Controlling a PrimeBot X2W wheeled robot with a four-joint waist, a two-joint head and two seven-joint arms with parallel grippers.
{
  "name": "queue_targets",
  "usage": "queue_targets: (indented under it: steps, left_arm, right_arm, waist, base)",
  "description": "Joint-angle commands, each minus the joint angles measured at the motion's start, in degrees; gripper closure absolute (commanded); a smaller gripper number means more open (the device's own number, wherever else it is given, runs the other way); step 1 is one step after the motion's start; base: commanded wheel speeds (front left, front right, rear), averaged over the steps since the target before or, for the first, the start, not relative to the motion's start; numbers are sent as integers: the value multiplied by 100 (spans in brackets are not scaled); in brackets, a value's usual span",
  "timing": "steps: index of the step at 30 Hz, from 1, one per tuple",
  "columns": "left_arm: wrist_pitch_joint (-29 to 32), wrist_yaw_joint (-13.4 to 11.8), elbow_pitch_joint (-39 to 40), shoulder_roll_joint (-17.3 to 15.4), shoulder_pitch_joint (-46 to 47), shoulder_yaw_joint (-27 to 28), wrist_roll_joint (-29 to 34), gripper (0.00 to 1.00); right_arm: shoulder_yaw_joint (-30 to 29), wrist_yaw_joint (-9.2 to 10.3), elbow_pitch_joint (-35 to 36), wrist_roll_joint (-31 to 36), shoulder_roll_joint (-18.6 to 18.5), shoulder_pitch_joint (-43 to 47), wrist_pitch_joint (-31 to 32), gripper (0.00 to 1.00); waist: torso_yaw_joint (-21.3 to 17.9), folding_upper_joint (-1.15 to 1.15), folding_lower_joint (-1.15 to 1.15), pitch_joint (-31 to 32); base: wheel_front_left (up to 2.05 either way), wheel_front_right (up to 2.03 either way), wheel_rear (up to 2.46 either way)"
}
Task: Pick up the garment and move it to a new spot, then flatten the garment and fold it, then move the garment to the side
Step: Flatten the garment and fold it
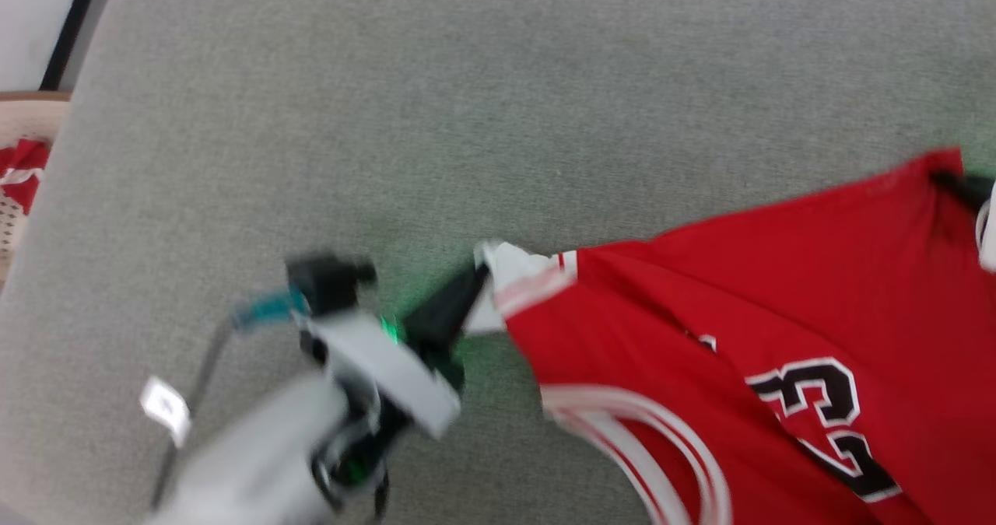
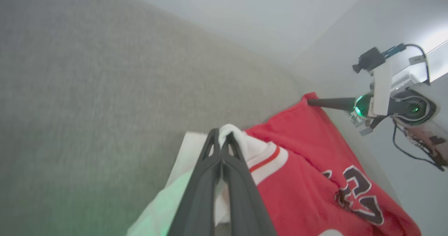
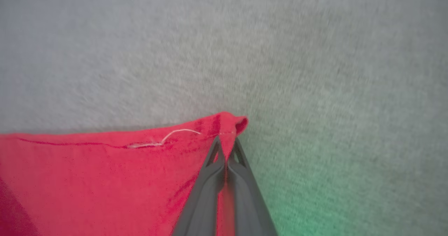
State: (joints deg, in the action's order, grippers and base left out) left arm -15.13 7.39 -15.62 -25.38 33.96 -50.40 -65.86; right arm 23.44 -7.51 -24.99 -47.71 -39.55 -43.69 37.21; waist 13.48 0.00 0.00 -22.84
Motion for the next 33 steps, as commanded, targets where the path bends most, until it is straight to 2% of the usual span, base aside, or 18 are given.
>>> queue_targets:
  steps: [1, 7, 8, 11, 17, 20, 22, 25, 29, 33]
  left_arm:
    - [21, 11, -64, -51, 442, 137, -181, 100]
    - [227, 11, -665, 125, 2062, 865, -1123, 100]
    - [227, 11, -665, 125, 2062, 865, -1123, 100]
    - [351, 11, -1298, 235, 3035, 1263, -1418, 100]
    - [253, 10, -2303, 343, 4954, 1759, -1420, 100]
    - [172, -1, -2428, 308, 5462, 1691, -1214, 100]
    - [111, 0, -2443, 346, 5581, 1662, -1207, 100]
    - [56, 2, -2364, 376, 5275, 1602, -1283, 100]
    - [2, 3, -2243, 457, 4329, 1557, -1392, 100]
    - [-6, 3, -1717, 593, 3091, 1783, -1380, 100]
  right_arm:
    - [-182, 4, -119, -91, 87, -359, -119, 100]
    - [-956, 3, -735, -10, 387, -1576, -669, 100]
    - [-956, 3, -735, -10, 387, -1576, -669, 100]
    - [-1242, 4, -1200, 333, 595, -2389, -1073, 100]
    - [-1981, 6, -2173, 1029, 1093, -4024, -2226, 100]
    - [-2152, 6, -2563, 1419, 1310, -4492, -2775, 100]
    - [-2145, 6, -2745, 1545, 1475, -4665, -2959, 100]
    - [-2056, 6, -2999, 1607, 1514, -4534, -3043, 100]
    - [-1813, 6, -3285, 1576, 1526, -3926, -2956, 100]
    - [-1475, 6, -3172, 1372, 1433, -3105, -2929, 100]
  waist:
    - [-105, 0, 0, 17]
    - [-290, 0, 0, -120]
    - [-290, 0, 0, -120]
    - [-475, 0, 0, -211]
    - [-736, 0, 0, -322]
    - [-785, 0, 0, -309]
    - [-803, 0, 0, -246]
    - [-778, 0, 0, -172]
    - [-723, 0, 0, -101]
    - [-681, 0, 0, -59]
  base:
    - [0, 0, 0]
    - [0, 0, 0]
    - [0, 0, 0]
    - [0, 0, 0]
    - [0, 0, 0]
    - [0, 0, 0]
    - [0, 0, 0]
    - [0, 0, 0]
    - [0, 0, 0]
    - [0, 0, 0]
